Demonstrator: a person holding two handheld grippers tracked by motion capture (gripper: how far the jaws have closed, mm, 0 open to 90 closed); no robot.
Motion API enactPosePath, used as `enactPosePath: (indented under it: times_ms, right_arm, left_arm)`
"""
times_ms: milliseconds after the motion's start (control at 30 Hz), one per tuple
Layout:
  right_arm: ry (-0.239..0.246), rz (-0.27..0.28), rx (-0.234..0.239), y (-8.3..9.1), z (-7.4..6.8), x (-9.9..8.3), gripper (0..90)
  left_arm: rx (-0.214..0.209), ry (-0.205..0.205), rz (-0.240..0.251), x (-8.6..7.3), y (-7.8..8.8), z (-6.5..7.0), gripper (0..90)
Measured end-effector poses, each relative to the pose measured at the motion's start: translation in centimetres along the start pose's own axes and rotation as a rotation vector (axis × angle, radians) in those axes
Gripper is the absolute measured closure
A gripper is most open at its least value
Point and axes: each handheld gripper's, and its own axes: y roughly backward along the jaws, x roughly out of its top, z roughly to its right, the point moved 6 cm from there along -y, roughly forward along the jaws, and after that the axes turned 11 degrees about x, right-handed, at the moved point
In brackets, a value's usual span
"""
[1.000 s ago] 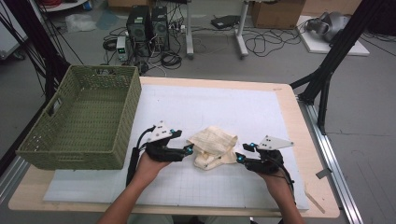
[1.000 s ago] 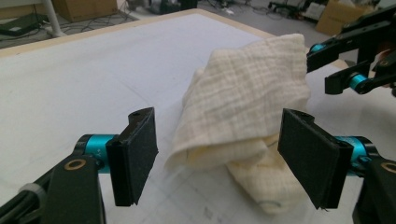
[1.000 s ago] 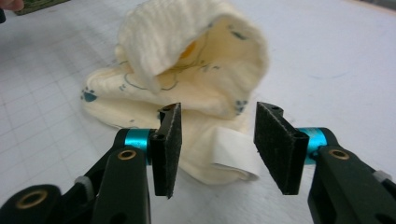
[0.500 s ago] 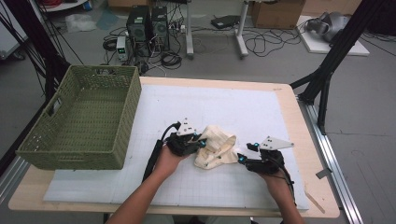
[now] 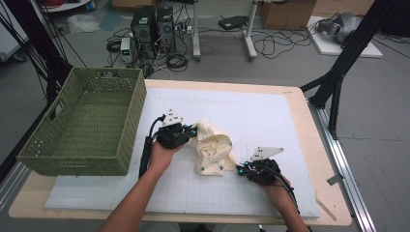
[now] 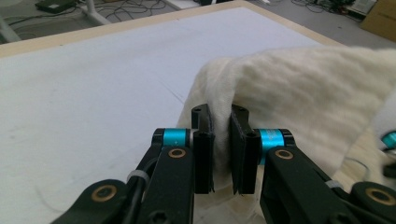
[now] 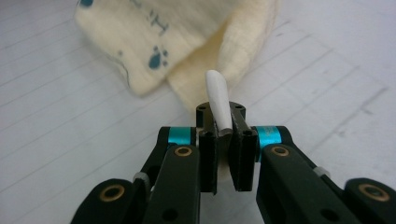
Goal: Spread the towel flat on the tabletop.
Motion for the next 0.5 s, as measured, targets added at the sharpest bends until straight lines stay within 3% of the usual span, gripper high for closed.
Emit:
enactPosePath:
  times_ms: [100, 233, 267, 400, 500]
  right_arm:
    - [0.021, -0.021, 0.037, 0.1, -0.9, -0.3, 84.3]
    - [0.055, -0.037, 0.089, 0.2, -2.2, -0.5, 84.2]
    - [0.061, -0.036, 0.084, 0.3, -2.3, -0.5, 81.6]
    - [0.033, 0.017, 0.0, 0.5, -1.5, -0.1, 52.1]
    - [0.014, 0.079, -0.05, 1.2, -0.9, 0.5, 43.0]
  left_arm:
    - [0.037, 0.01, -0.005, 0.3, 0.2, -1.2, 80.8]
    - [0.045, 0.019, -0.012, 0.2, -0.1, -1.4, 81.1]
    - [0.041, 0.014, -0.02, 0.1, -0.3, -1.3, 81.2]
    - [0.026, -0.006, -0.035, -0.2, -1.1, -0.2, 81.1]
    - [0.021, -0.006, -0.032, -0.2, -1.5, 0.2, 81.2]
